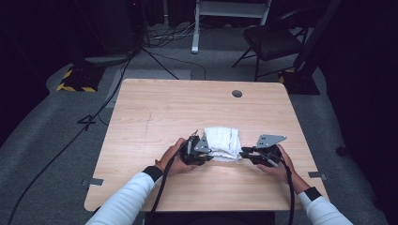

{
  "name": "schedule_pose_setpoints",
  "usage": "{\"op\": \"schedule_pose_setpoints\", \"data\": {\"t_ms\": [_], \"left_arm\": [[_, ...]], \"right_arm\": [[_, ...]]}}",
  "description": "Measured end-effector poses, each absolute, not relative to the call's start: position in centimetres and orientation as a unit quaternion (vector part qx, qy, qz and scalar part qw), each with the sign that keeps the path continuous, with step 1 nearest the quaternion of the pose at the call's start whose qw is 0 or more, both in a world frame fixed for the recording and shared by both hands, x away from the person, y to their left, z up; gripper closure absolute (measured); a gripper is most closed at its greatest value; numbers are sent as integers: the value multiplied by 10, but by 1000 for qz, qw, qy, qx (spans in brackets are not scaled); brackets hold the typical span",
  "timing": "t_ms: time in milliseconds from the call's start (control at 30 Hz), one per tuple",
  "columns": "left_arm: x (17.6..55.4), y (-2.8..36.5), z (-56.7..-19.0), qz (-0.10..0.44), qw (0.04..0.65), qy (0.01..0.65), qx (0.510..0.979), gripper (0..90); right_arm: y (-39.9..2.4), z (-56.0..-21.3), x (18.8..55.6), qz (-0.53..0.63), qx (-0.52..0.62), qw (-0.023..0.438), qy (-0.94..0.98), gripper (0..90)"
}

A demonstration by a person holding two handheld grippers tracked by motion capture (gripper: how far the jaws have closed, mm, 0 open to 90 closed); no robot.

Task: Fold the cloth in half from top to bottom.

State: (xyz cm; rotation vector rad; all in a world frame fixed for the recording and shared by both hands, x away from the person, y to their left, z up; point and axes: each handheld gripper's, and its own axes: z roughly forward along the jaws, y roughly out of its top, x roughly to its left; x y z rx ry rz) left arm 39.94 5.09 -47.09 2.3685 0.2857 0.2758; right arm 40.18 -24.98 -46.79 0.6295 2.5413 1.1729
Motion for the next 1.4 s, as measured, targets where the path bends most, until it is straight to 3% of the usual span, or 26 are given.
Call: {"op": "schedule_pose_setpoints", "data": {"t_ms": [233,433,567,733,933,1400], "left_arm": [[398,61,-462,127,366,142,911,433],[416,60,-458,152,370,188,897,303],[435,56,-456,167,377,215,885,284],[453,44,-467,142,367,224,891,280],[442,33,-479,129,346,189,910,285],[427,37,-485,126,342,185,913,275]], "right_arm": [[-247,-462,407,410,234,149,869,557],[-236,-462,416,400,247,159,868,471],[-226,-461,424,396,256,170,865,440],[-215,-467,435,379,264,164,872,397],[-210,-475,430,350,242,148,893,362],[-220,-486,417,337,247,116,901,348]]}}
